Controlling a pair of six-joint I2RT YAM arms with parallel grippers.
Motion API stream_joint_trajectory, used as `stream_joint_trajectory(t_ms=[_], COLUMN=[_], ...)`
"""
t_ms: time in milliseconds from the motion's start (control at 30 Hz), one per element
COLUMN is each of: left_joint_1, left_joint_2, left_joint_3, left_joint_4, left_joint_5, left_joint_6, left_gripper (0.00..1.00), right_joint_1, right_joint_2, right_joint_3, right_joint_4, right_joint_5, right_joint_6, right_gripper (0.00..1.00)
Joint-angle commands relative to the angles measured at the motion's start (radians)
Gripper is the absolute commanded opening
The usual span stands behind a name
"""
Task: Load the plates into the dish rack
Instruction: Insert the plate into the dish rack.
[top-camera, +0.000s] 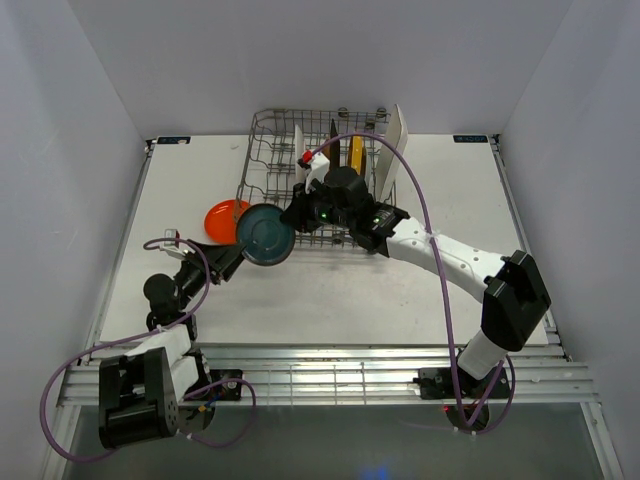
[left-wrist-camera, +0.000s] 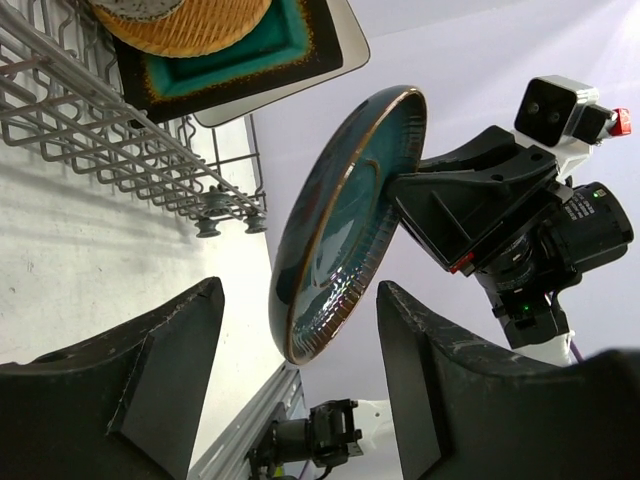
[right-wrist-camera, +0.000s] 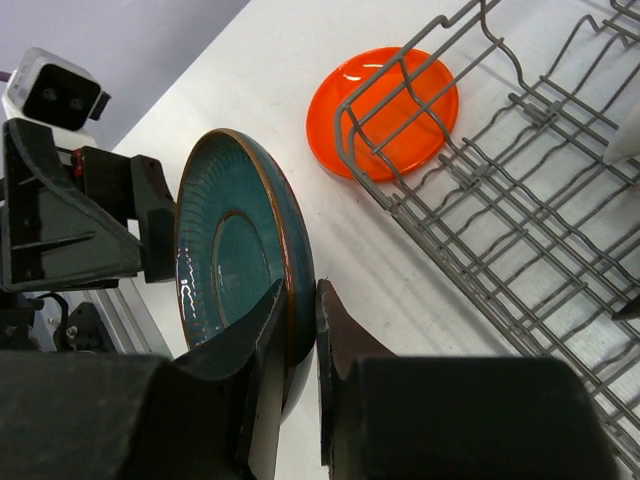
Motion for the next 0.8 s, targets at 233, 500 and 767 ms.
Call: stream_joint_trajectory(t_ms=[233,500,767], left_joint_1=[-0.001,-0.001,0.002], left_joint_2=[-0.041,-0.151,-0.286], left_joint_3=[-0.023,-0.077,-0.082], left_joint_4=[0.046,-0.041,-0.198], left_joint_5=[0.009,-0.006,-0.054], left_joint_6=[0.003,0.012,0.088], left_gripper=[0.74,0.74,0.74], right_joint_1=[0.005,0.005,0.016], right_joint_2=[0.002,0.099,0.243], right_joint_3=[0.158,0.363,0.581], right_joint_4=[-0.018,-0.147,-0.242], right_joint_5=[0.187,0.334,0.489], right_joint_6=[-0.032,-0.070,-0.098], right_gripper=[0.08,0.08,0.08])
